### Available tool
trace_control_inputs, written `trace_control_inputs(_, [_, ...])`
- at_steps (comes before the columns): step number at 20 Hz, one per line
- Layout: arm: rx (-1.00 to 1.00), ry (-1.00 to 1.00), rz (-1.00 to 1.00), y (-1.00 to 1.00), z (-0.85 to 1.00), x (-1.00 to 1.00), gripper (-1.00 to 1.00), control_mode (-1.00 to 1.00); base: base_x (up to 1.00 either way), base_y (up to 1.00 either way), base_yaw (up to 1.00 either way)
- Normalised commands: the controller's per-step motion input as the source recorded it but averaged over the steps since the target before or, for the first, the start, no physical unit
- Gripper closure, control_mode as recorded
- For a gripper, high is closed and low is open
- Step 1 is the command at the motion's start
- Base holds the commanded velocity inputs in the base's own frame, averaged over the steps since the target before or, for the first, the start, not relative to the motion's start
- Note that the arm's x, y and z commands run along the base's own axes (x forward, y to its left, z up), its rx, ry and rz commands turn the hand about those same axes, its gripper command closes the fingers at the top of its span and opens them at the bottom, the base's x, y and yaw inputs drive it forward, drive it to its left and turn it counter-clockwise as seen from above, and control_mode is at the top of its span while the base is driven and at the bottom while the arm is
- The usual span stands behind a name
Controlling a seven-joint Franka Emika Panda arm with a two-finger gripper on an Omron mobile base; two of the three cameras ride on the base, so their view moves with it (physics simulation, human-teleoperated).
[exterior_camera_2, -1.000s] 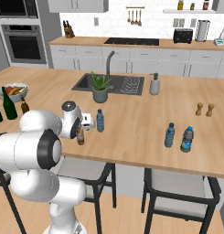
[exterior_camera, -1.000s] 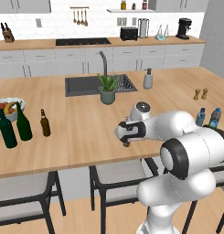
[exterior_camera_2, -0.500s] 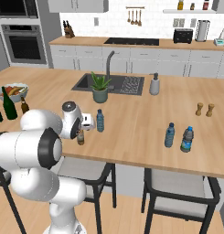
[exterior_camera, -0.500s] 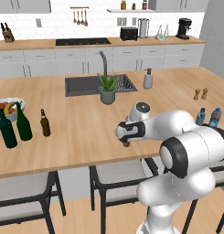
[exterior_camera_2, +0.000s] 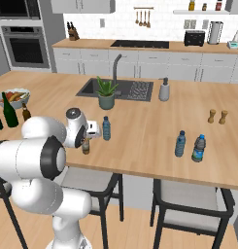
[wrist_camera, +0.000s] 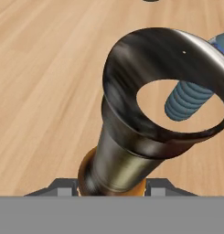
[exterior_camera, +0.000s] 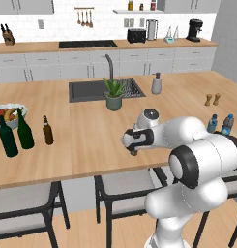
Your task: Move the plastic bottles in the middle to the plastics group, and the glass bottles in the middle to the glass group.
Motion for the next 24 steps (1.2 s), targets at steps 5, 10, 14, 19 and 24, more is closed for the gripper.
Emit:
trace_control_inputs(5, [0.00, 0.00, 0.00, 0.25, 0.23, 0.00, 1.00, -1.00, 0.00, 0.00, 0.00])
trace_control_inputs(10, [0.00, -0.05, 0.01, 0.86, 0.57, 0.00, 1.00, -1.00, 0.00, 0.00, 0.00])
trace_control_inputs(14, [0.00, -0.03, 0.07, 1.00, 0.45, 0.09, 1.00, -1.00, 0.00, 0.00, 0.00])
trace_control_inputs(19, [0.00, 0.00, 0.11, 1.00, 0.35, 0.25, 1.00, -1.00, 0.00, 0.00, 0.00])
trace_control_inputs(24, [0.03, 0.00, 0.19, 0.77, 0.05, 0.23, 1.00, -1.00, 0.00, 0.00, 0.00])
